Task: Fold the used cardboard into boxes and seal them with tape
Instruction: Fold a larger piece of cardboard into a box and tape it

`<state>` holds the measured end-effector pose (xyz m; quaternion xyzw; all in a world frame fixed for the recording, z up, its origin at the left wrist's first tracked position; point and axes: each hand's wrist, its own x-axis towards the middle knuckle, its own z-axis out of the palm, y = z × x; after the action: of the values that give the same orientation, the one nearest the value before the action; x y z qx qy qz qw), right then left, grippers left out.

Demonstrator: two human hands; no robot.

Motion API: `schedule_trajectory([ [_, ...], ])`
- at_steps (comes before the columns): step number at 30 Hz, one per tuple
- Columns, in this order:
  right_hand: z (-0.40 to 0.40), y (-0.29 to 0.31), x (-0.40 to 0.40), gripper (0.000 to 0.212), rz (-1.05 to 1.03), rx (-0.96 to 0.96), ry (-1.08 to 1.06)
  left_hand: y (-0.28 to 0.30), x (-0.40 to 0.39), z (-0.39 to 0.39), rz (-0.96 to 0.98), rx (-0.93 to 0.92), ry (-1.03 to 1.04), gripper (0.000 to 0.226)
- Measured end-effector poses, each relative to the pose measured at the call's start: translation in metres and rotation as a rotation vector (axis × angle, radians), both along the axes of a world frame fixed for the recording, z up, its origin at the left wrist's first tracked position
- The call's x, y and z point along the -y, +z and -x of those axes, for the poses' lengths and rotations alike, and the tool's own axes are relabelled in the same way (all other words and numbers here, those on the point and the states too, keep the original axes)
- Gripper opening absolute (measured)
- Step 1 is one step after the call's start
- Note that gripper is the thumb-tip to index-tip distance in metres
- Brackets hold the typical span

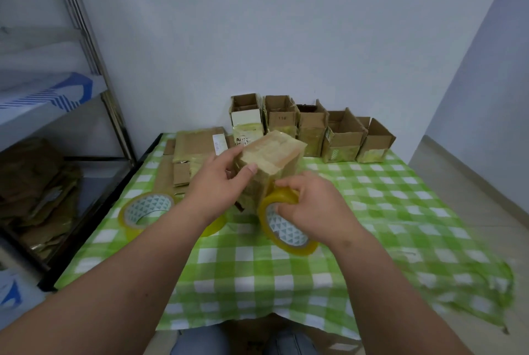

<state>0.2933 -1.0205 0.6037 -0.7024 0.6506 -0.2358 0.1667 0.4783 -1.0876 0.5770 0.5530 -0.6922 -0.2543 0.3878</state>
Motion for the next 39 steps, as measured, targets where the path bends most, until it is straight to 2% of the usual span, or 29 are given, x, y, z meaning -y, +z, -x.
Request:
schedule_trajectory([
  [4,-0.012,-0.023,-0.011,0.058,-0.008,0.084,-0.031,-0.008,-0.007,0.005,-0.113,0.051,-0.011,0.106],
  [6,-0.015,-0.029,-0.015,0.056,-0.017,0.155,-0.027,-0.007,-0.008,0.008,-0.131,0.104,0.002,0.112],
  [11,-0.009,-0.037,-0.020,0.061,-0.038,0.395,-0.085,-0.010,-0.001,0.012,-0.119,0.133,0.007,0.111],
  [16,-0.009,-0.047,-0.027,0.042,-0.078,0.595,-0.063,-0.011,0.003,0.010,-0.126,0.177,0.032,0.108],
  [20,-0.012,-0.057,-0.028,0.035,-0.112,0.826,-0.050,-0.007,0.011,0.006,-0.197,0.109,0.039,0.123],
  [22,-0.014,-0.062,-0.029,0.036,-0.116,0.880,-0.048,-0.006,0.015,0.002,-0.220,0.064,0.047,0.116],
  [24,-0.016,-0.066,-0.029,0.038,-0.109,0.902,-0.032,-0.006,0.020,-0.001,-0.230,0.048,0.055,0.102],
  [27,-0.020,-0.068,-0.031,0.039,-0.103,0.902,0.005,-0.003,0.025,-0.004,-0.225,0.026,0.047,0.095],
  [35,-0.018,-0.074,-0.037,0.034,-0.102,0.920,-0.054,0.005,0.033,-0.012,-0.316,0.060,-0.054,0.101],
  [39,-0.019,-0.070,-0.038,0.041,-0.126,0.936,-0.047,-0.003,0.027,-0.007,-0.327,-0.067,-0.049,0.111],
])
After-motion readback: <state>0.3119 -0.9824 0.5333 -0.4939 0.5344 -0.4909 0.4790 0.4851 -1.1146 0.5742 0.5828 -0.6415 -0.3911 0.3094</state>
